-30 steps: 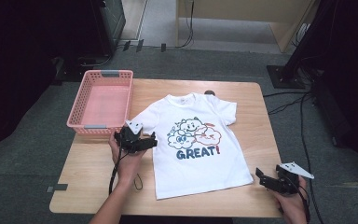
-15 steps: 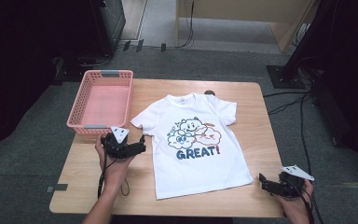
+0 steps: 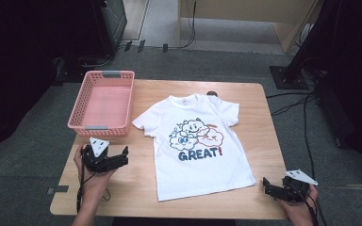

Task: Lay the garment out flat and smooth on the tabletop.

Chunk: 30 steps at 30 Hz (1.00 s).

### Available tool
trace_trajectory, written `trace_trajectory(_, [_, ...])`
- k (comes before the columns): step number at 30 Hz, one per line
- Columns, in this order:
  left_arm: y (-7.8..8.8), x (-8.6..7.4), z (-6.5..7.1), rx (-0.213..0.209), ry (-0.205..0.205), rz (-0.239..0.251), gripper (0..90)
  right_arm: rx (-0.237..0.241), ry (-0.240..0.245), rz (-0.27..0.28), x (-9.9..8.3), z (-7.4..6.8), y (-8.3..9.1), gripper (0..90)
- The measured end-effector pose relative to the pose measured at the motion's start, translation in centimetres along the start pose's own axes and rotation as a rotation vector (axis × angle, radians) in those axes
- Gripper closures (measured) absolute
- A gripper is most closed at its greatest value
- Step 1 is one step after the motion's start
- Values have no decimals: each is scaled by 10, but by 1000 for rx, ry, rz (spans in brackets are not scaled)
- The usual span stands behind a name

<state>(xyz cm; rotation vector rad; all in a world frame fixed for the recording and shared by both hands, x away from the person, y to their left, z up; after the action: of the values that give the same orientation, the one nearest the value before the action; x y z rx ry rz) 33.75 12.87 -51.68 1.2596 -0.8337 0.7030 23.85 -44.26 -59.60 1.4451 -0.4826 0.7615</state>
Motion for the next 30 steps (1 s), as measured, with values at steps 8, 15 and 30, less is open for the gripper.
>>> trace_trajectory(8, [14,-20,-20,17,-31,-29,0,0,-3,0,-2,-1,2,0])
trace_trajectory(15, [24,-40,-43,71,-45,-57,0,0,-3,0,-2,-1,2,0])
trace_trajectory(30, [38,-70,-98,126,16,-102,0,0,-3,-1,-2,-1,2,0])
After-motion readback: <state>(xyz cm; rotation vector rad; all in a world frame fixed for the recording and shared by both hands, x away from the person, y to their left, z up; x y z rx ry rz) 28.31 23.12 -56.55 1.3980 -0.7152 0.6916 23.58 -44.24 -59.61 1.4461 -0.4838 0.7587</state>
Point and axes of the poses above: each handheld gripper's, and its own axes: y roughly backward along the jaws, x roughly out of its top, z roughly to its right, the point moved 8 cm from there along -y, roughly forward along the jaws, and after that the axes turned 9 degrees about y, right-handed, at the moved point
